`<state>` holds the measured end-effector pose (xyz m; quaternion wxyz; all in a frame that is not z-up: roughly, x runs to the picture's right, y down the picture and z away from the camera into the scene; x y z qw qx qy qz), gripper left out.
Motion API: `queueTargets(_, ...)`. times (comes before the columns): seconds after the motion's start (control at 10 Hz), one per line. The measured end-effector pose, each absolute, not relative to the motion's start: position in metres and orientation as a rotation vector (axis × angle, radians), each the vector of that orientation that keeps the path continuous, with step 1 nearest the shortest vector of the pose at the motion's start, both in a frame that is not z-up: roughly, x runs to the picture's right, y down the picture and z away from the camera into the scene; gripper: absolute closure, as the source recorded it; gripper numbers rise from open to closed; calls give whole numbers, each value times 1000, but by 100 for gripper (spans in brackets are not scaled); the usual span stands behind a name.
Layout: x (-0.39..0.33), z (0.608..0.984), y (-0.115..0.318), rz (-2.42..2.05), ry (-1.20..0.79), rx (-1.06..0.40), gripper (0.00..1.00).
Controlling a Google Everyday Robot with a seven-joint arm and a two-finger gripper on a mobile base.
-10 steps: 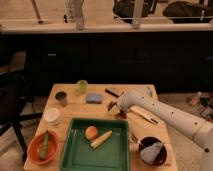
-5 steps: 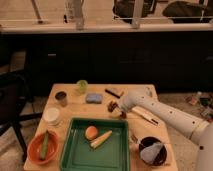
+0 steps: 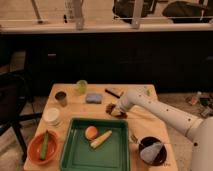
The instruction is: Place grapes in metal cup
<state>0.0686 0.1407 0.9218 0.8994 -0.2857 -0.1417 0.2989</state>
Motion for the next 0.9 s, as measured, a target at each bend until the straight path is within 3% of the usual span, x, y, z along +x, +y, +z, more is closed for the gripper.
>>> queueTargets(0.1, 69, 921, 141, 617, -294, -593, 74)
queueTargets(0.3, 63, 916, 137, 603, -314, -583, 97)
queueTargets(0.9, 58, 860, 82, 637, -452, -455, 100)
